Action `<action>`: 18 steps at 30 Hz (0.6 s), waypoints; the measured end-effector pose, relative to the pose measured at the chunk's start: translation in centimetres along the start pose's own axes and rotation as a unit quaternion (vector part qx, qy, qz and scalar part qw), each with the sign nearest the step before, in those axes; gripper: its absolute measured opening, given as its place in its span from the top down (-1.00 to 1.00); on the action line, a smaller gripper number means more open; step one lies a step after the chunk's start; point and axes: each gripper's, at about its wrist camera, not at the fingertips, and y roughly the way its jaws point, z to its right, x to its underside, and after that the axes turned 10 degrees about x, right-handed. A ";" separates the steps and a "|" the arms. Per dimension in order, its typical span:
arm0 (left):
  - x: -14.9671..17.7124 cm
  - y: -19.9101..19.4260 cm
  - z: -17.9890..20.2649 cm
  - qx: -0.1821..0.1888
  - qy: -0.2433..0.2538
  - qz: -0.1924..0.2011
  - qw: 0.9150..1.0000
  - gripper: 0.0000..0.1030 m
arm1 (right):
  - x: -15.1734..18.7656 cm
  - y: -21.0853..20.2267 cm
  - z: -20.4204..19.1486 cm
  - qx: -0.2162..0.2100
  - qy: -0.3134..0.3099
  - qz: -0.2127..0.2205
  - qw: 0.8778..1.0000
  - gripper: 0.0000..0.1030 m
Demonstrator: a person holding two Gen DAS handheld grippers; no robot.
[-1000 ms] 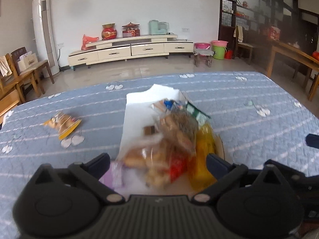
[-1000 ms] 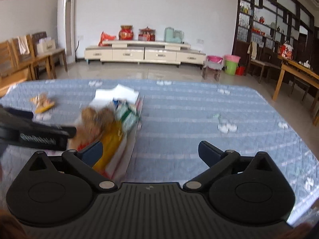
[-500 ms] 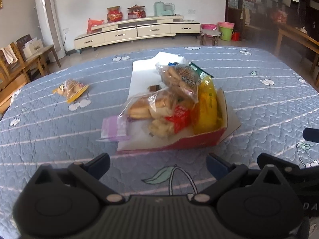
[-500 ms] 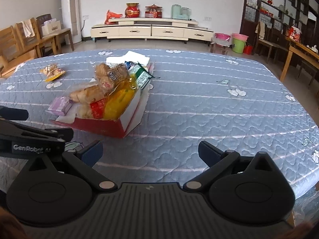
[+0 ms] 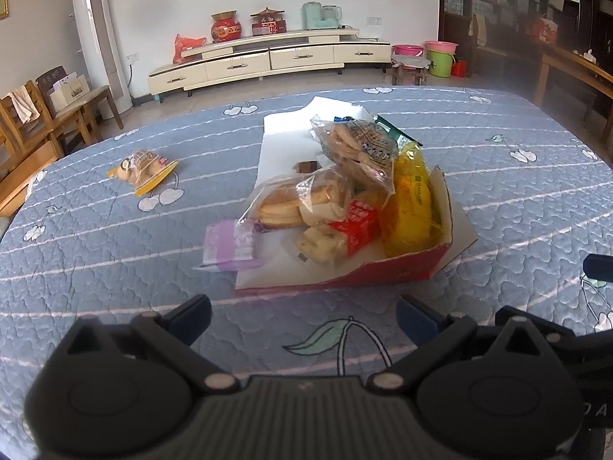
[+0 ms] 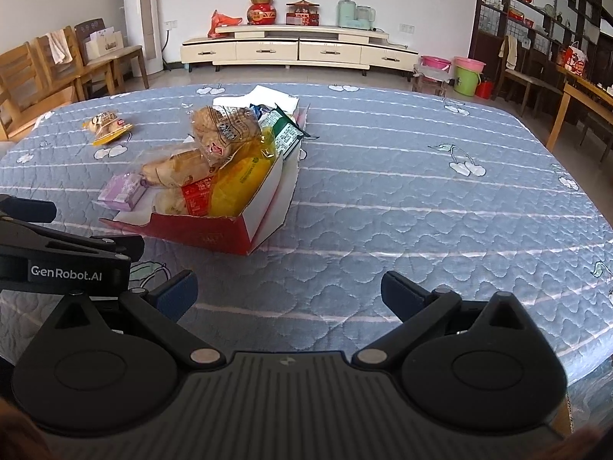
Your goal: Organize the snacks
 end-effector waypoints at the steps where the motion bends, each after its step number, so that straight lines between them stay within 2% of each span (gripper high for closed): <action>1: 0.0 0.0 0.0 -0.001 0.000 0.000 1.000 -0.97 | 0.0 0.0 0.0 -0.001 0.000 0.000 1.000 -1.00; 18: -0.1 0.2 -0.2 -0.002 0.003 -0.001 1.000 -0.97 | -0.1 -0.1 0.0 -0.002 -0.005 -0.002 1.000 -1.00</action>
